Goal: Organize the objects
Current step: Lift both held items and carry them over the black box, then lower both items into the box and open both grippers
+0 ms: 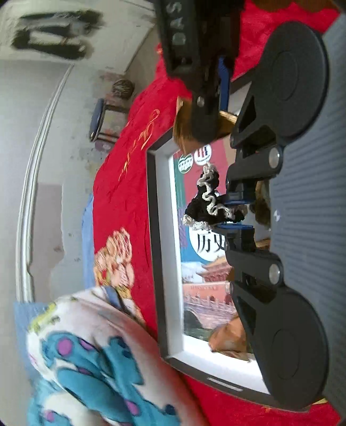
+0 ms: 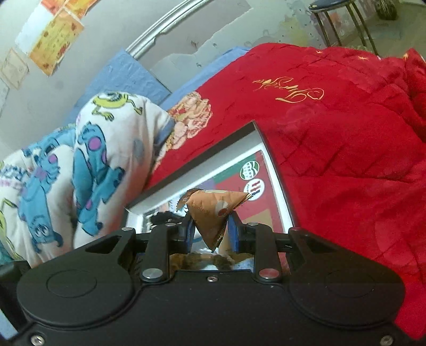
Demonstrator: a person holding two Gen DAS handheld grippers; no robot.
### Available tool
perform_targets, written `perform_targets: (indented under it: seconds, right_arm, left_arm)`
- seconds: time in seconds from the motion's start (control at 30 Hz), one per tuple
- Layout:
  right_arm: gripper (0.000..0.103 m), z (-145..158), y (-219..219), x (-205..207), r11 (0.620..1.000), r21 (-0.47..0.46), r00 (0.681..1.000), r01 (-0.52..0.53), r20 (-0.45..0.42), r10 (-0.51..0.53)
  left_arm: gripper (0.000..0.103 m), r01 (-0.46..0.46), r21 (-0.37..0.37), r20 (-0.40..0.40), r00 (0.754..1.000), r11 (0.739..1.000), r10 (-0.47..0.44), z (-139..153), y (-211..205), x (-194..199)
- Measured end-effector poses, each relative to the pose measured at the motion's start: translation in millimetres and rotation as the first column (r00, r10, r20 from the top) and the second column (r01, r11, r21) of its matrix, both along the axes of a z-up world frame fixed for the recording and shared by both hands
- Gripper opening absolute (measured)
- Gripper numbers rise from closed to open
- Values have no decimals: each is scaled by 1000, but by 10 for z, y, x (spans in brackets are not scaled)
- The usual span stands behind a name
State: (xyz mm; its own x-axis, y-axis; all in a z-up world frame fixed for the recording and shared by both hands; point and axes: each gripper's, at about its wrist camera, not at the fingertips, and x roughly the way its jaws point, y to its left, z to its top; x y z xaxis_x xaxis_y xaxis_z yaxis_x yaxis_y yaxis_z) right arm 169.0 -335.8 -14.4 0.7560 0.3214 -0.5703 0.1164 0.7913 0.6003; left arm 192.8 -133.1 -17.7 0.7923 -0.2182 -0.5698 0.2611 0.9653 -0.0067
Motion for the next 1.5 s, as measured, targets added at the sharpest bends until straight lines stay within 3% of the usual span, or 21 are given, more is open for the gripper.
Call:
perform_targets:
  seconds: [0.43, 0.57, 1.13, 1.2, 1.23, 1.4, 1.5]
  right_arm:
    - [26, -110, 166, 22, 995, -94, 999, -20, -36, 17]
    - [26, -153, 142, 34, 996, -86, 999, -6, -53, 2]
    - [26, -199, 205, 50, 994, -110, 998, -22, -60, 15]
    - [26, -198, 207, 49, 994, -111, 998, -20, -60, 14]
    - [27, -197, 213, 49, 993, -114, 998, -19, -61, 12]
    - [27, -205, 205, 45, 994, -108, 998, -14, -64, 7]
    - [26, -209, 189, 42, 995, -95, 998, -7, -60, 2]
  left_arm:
    - [18, -7, 24, 1, 1000, 1000, 7, -53, -67, 12]
    - [18, -6, 50, 5, 1000, 999, 6, -92, -96, 9]
    - [24, 3, 35, -21, 1000, 999, -2, -139, -67, 49]
    - [30, -2, 29, -24, 1000, 1000, 2, -139, -64, 52]
    - [37, -4, 21, -28, 1000, 1000, 5, -141, -58, 54]
    - [42, -9, 3, -43, 999, 1000, 9, -141, -35, 74]
    - [50, -15, -4, -52, 999, 1000, 15, -134, -6, 96]
